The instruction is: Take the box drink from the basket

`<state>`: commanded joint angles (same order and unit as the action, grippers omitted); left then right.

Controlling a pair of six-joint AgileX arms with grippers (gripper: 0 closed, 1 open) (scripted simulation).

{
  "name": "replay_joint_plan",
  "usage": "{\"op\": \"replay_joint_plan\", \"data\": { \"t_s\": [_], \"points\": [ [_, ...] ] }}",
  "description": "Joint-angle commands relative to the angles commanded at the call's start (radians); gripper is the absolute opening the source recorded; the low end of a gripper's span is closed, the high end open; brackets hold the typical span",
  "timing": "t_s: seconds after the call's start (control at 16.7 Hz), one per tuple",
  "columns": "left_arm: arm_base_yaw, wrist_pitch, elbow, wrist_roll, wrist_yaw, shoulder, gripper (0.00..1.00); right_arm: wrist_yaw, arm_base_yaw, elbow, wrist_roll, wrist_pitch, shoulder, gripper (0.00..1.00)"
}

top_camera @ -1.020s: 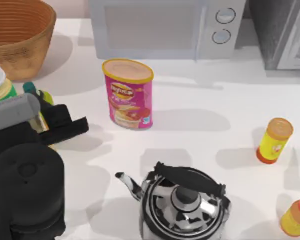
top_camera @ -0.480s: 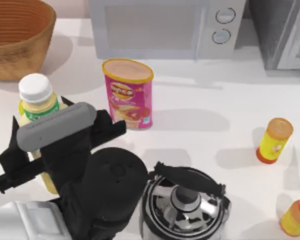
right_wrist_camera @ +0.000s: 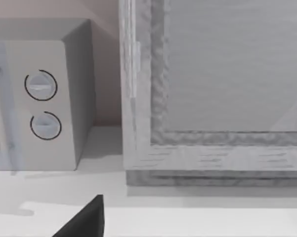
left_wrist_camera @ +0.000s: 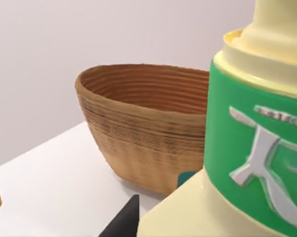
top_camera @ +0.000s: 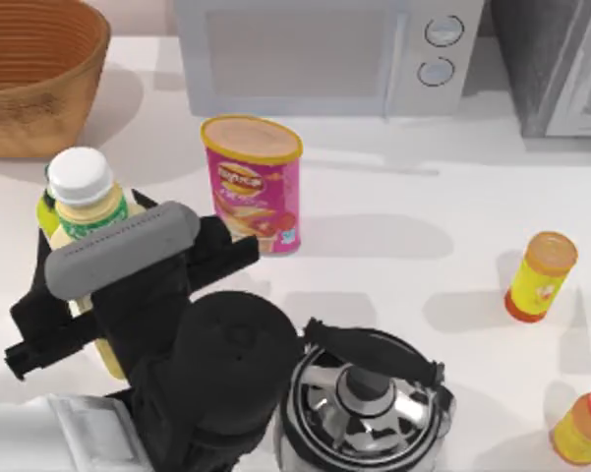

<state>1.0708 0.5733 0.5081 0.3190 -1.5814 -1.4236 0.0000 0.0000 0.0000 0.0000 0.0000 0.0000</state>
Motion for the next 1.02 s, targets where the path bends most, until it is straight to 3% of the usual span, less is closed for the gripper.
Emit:
{"op": "replay_joint_plan", "data": {
  "t_s": [0.24, 0.78, 1.02],
  "points": [
    [-0.017, 0.154, -0.015, -0.081, 0.010, -0.066, 0.00, 0.000, 0.000, 0.000, 0.000, 0.000, 0.000, 1.00],
    [-0.117, 0.892, -0.108, -0.431, 0.084, -0.304, 0.00, 0.000, 0.000, 0.000, 0.000, 0.000, 0.000, 1.00],
    [-0.160, 1.086, -0.141, -0.547, 0.124, -0.367, 0.00, 0.000, 0.000, 0.000, 0.000, 0.000, 0.000, 1.00]
  ]
}}
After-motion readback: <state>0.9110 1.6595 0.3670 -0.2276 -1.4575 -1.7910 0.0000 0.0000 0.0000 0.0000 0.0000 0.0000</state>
